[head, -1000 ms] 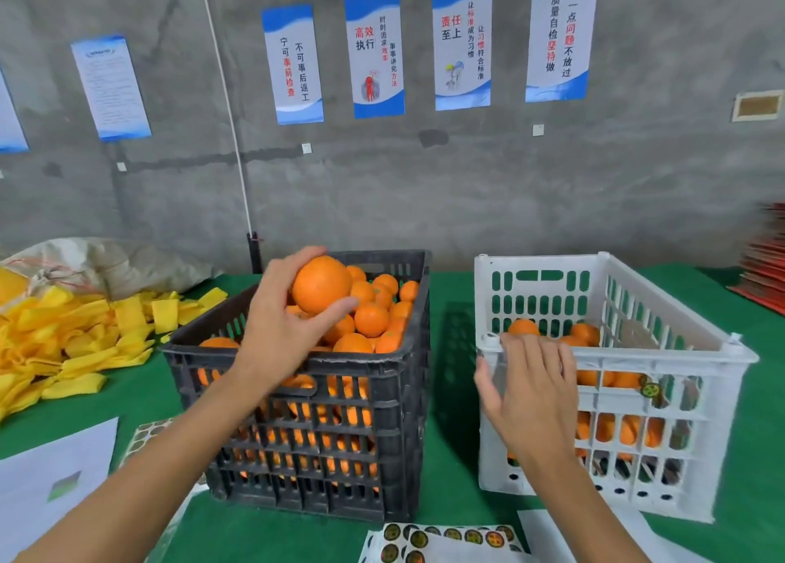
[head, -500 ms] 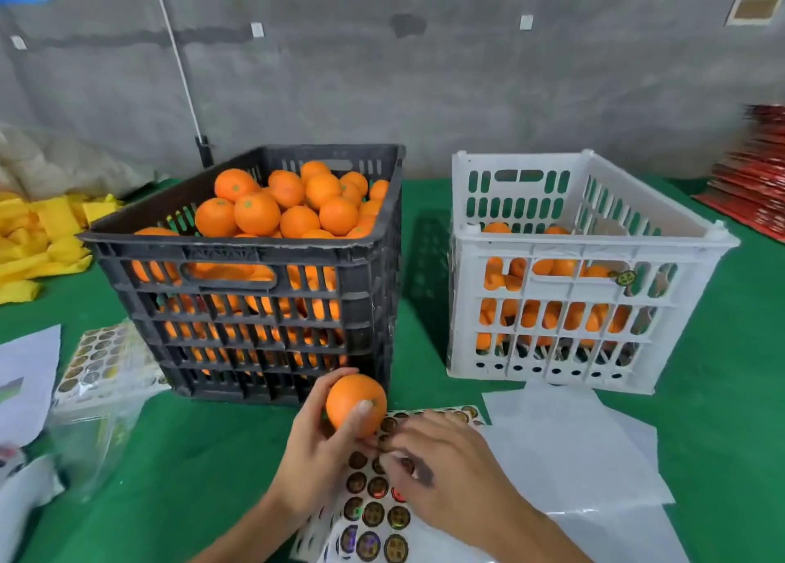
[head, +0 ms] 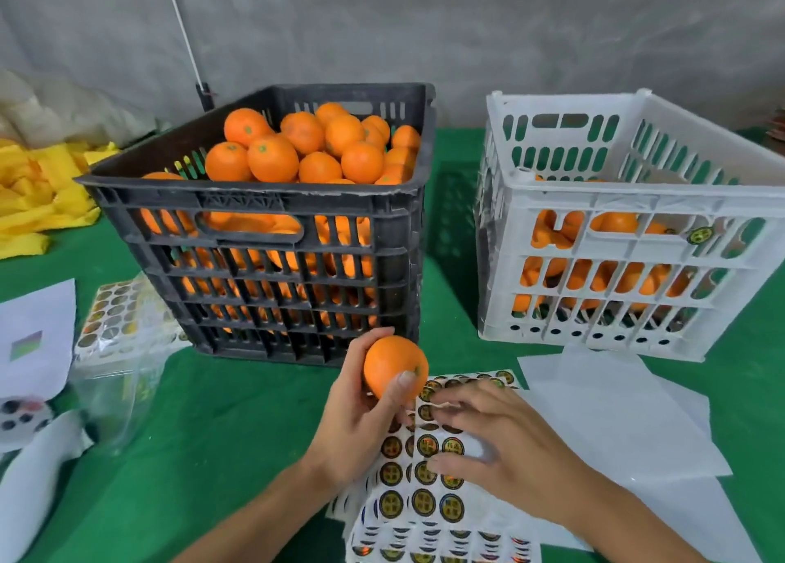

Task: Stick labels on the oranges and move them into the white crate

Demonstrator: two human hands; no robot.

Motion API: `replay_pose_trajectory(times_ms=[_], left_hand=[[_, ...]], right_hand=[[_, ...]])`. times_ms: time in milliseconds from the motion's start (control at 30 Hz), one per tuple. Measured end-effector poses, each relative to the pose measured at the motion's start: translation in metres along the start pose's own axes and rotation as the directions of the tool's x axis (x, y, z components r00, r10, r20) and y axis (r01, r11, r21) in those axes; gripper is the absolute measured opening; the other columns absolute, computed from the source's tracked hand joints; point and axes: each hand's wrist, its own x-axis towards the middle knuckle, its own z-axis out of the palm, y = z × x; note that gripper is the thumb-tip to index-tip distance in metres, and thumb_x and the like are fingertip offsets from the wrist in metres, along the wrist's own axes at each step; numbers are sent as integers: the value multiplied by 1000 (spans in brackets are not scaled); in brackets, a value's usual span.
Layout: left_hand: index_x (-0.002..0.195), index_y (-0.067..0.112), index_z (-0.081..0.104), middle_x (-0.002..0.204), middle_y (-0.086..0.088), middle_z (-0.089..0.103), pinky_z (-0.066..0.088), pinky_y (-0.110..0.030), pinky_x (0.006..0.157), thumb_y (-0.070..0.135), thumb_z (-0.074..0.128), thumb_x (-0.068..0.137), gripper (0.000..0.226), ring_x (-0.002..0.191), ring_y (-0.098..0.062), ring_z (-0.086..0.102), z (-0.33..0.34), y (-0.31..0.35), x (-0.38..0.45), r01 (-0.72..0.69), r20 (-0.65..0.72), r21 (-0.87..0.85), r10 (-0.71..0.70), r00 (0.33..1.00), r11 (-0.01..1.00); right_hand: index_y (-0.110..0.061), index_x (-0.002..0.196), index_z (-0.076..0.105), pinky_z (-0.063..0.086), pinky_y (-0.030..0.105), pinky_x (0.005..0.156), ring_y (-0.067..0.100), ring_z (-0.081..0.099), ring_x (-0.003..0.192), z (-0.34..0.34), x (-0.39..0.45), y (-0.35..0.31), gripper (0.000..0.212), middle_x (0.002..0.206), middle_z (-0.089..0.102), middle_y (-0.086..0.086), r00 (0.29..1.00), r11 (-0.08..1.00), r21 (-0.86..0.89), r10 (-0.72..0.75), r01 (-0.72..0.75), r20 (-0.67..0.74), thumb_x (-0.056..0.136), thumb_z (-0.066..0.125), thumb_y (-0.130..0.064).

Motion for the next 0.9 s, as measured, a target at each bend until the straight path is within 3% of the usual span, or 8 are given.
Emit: replay_pose_trajectory(times_ms=[100, 200, 433, 600, 767, 833, 900], left_hand=[[151, 36, 39, 127, 14, 58, 64, -42, 83, 59, 71, 93, 70, 103, -29, 72, 0, -1, -4, -40, 60, 32, 38, 997, 999], [154, 40, 34, 130, 16, 56, 61, -38, 88, 63, 67, 93, 73, 113, -24, 68, 1, -4, -3, -43, 162, 123, 23, 987, 991], [150, 46, 33, 125, 24, 57, 61, -36, 90, 78, 59, 88, 74, 110, -16, 69, 2, -1, -2, -33, 145, 174, 8, 989, 984], [148, 43, 38, 124, 20, 58, 62, -34, 85, 76, 60, 89, 71, 108, -17, 69, 3, 0, -2, -59, 162, 193, 27, 986, 980], [147, 44, 39, 121, 21, 59, 61, -26, 81, 72, 60, 92, 66, 99, -15, 73, 3, -2, -2, -47, 172, 199, 13, 985, 979], [148, 44, 38, 120, 21, 60, 62, -30, 78, 72, 60, 92, 66, 96, -15, 74, 3, -4, -2, -39, 179, 204, 2, 984, 978], [149, 43, 37, 121, 19, 61, 64, -38, 80, 73, 60, 92, 68, 99, -17, 72, 3, -6, -1, -36, 183, 225, -6, 983, 974]], right_hand=[[-38, 137, 64, 33, 22, 109, -4, 37, 129, 2, 1, -2, 59, 141, 45, -35, 999, 997, 81, 23, -19, -49, 94, 45, -75], [-40, 134, 65, 42, 25, 105, 3, 43, 128, 1, 2, -2, 42, 136, 50, -36, 997, 965, 260, 51, -37, -49, 98, 55, -59], [-40, 109, 78, 48, 14, 86, -1, 58, 116, 2, 5, 7, 18, 121, 66, -29, 984, 879, 467, 152, -91, -93, 93, 72, -40], [-37, 96, 81, 51, 42, 102, 3, 60, 121, 0, 7, 13, 9, 124, 68, -22, 978, 751, 640, 208, -159, -1, 92, 77, -30], [-29, 92, 82, 49, 42, 106, 3, 61, 120, -2, 7, 13, 6, 124, 69, -20, 971, 697, 693, 240, -184, 16, 92, 77, -28], [-27, 89, 82, 52, 39, 104, 4, 64, 116, -2, 7, 11, 8, 121, 71, -18, 963, 678, 710, 270, -190, 0, 93, 76, -24], [-29, 84, 80, 54, 37, 99, 6, 67, 109, 0, 8, 9, 15, 114, 72, -17, 958, 728, 662, 282, -177, -54, 95, 73, -21]])
